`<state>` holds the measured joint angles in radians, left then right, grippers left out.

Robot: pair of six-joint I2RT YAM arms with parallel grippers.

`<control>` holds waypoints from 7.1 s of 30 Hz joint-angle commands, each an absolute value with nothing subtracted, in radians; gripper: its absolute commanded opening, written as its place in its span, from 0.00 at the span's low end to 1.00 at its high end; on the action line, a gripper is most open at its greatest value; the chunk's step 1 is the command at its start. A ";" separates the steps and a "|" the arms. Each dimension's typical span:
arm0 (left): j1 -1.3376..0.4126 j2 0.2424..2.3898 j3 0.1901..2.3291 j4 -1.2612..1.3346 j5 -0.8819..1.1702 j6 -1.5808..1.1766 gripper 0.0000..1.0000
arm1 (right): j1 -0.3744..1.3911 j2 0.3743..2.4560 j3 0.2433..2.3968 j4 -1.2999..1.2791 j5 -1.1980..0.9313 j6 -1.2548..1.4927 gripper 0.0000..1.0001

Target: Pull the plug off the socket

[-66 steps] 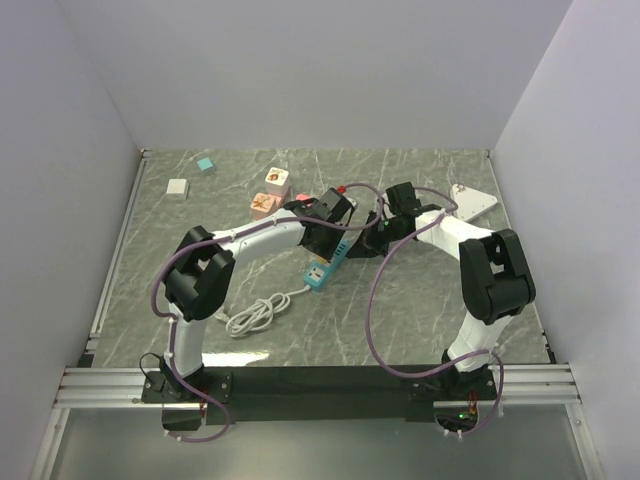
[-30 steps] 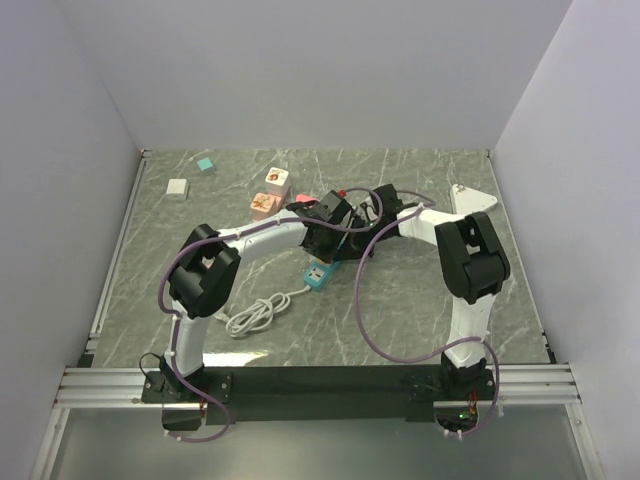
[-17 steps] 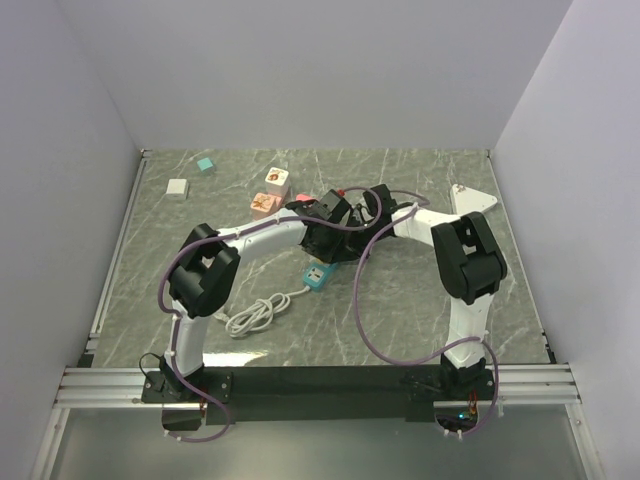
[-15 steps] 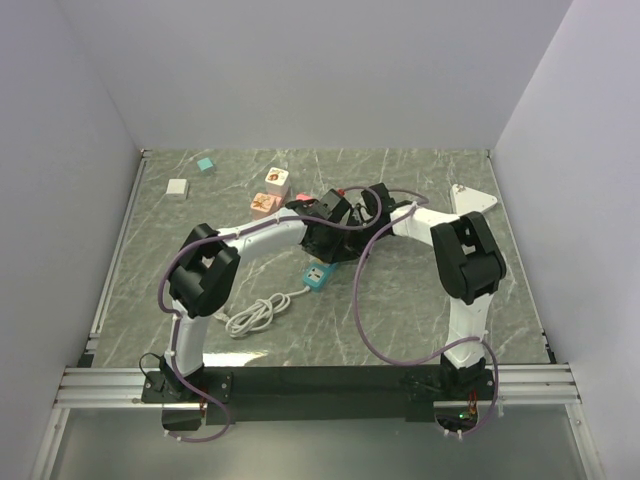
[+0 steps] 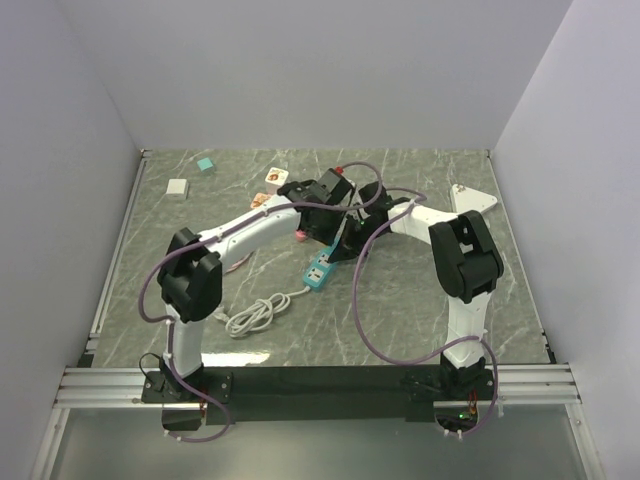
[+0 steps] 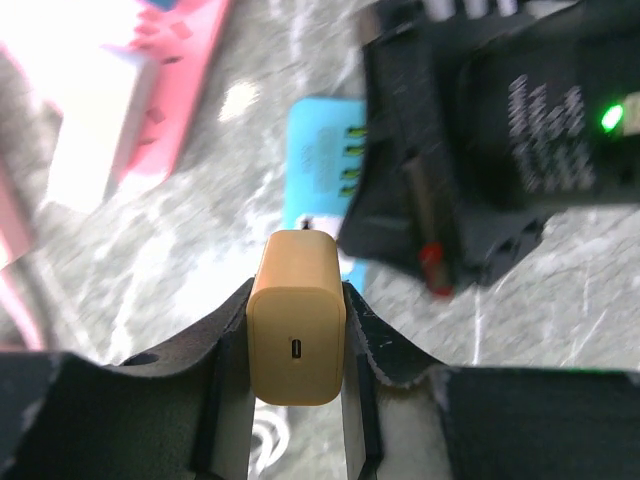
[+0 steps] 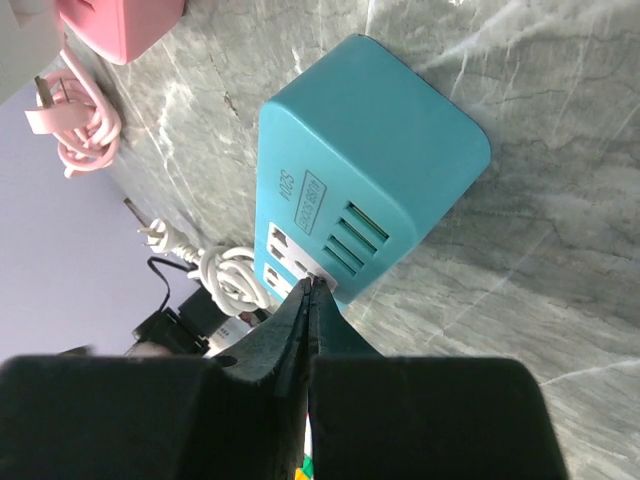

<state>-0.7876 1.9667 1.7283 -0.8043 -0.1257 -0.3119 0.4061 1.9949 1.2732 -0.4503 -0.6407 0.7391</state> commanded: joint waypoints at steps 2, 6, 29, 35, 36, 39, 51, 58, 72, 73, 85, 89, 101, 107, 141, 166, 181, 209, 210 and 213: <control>-0.726 1.812 1.779 -0.890 -0.210 -0.322 0.00 | 0.408 2.074 1.203 -0.506 -0.403 0.677 0.00; -0.533 1.709 1.770 -0.878 -0.184 -0.324 0.00 | 0.408 2.069 1.224 -0.515 -0.426 0.664 0.00; 0.084 2.327 2.166 -0.741 -0.071 -0.373 0.01 | 0.416 1.600 1.324 -0.641 -0.482 0.575 0.00; 0.110 2.307 2.054 -0.654 -0.075 -0.382 0.00 | 0.456 1.562 1.298 -0.672 -0.434 0.540 0.00; 0.113 2.309 2.051 -0.652 -0.075 -0.380 0.02 | 0.465 1.560 1.293 -0.675 -0.411 0.537 0.00; 0.127 2.332 2.071 -0.673 -0.068 -0.393 0.24 | 0.509 1.577 1.299 -0.695 -0.364 0.535 0.00; 0.132 2.172 1.941 -0.696 -0.032 -0.448 0.99 | 0.693 1.692 1.416 -0.821 -0.040 0.658 0.78; 0.123 1.916 1.757 -0.707 0.092 -0.503 0.99 | 0.756 1.796 1.462 -0.815 0.041 0.844 0.81; 0.063 1.526 1.425 -0.693 0.127 -0.520 0.99 | 0.776 2.060 1.617 -0.859 0.066 0.973 0.75; 0.063 1.525 1.419 -0.696 0.127 -0.517 0.99 | 0.775 2.069 1.614 -0.858 0.061 0.968 0.71; 0.063 1.529 1.396 -0.698 0.124 -0.494 0.99 | 0.516 1.901 1.184 -0.704 0.055 0.855 0.00; 0.063 1.534 1.393 -0.690 0.138 -0.499 0.99 | 0.367 1.870 1.211 -0.748 0.156 0.721 0.00; 0.058 1.516 1.384 -0.679 0.218 -0.522 0.99 | 0.043 2.343 2.079 -1.002 0.370 0.418 0.00; 0.057 1.467 1.371 -0.701 0.245 -0.532 0.99 | -0.021 2.405 2.215 -0.875 0.554 0.293 0.07; 0.034 1.336 1.244 -0.624 0.388 -0.565 0.99 | 0.322 1.848 1.827 -0.735 -0.158 0.567 0.95; 0.032 1.186 1.118 -0.664 0.367 -0.565 0.99 | 0.460 2.220 2.025 -0.807 -0.048 1.166 0.61; 0.032 1.193 1.089 -0.647 0.403 -0.561 0.99 | 0.423 2.309 1.997 -0.813 -0.199 1.014 0.42; -0.167 1.290 1.032 -0.560 0.518 -0.568 0.88 | 0.436 2.244 1.994 -1.112 -0.378 0.327 0.00; -0.202 1.299 1.031 -0.537 0.518 -0.581 0.85 | 0.442 2.229 1.968 -1.117 -0.359 0.313 0.00; -0.259 1.341 1.014 -0.465 0.523 -0.610 0.68 | 0.472 2.162 1.844 -1.079 -0.366 0.287 0.00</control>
<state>-0.2153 1.3186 1.0256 -0.5640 0.4946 -0.5850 0.4389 2.2677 1.9270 -0.9951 -0.3786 0.4202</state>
